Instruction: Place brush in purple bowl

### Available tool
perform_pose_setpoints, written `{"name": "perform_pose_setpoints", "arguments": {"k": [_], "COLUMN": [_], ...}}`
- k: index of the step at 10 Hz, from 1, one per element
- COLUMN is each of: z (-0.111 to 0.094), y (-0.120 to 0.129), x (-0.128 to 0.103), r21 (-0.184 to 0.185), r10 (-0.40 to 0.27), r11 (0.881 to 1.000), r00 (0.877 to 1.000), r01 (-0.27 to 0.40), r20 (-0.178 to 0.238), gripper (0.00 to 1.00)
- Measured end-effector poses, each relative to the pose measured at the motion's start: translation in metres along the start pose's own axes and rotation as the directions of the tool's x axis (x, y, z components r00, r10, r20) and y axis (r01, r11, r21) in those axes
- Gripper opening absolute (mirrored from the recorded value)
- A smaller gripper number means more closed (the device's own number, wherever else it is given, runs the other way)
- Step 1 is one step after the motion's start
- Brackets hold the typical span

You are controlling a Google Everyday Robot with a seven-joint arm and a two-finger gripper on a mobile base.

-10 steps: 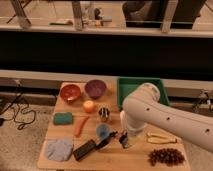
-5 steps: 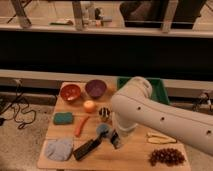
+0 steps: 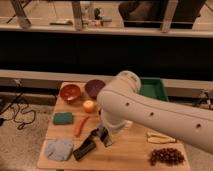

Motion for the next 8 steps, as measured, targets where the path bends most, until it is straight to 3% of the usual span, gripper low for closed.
{"name": "perform_pose_setpoints", "arguments": {"k": [4, 8], "z": [0.032, 0.029], "y": [-0.021, -0.061], "x": [-0.013, -0.003], "r21": [-0.037, -0.023], "r10": [0.015, 0.060], "r11": [0.999, 0.998], "r00": [1.000, 0.998], "r01": [-0.015, -0.060], "r20": [0.002, -0.011], "gripper": [0.00, 0.00]}}
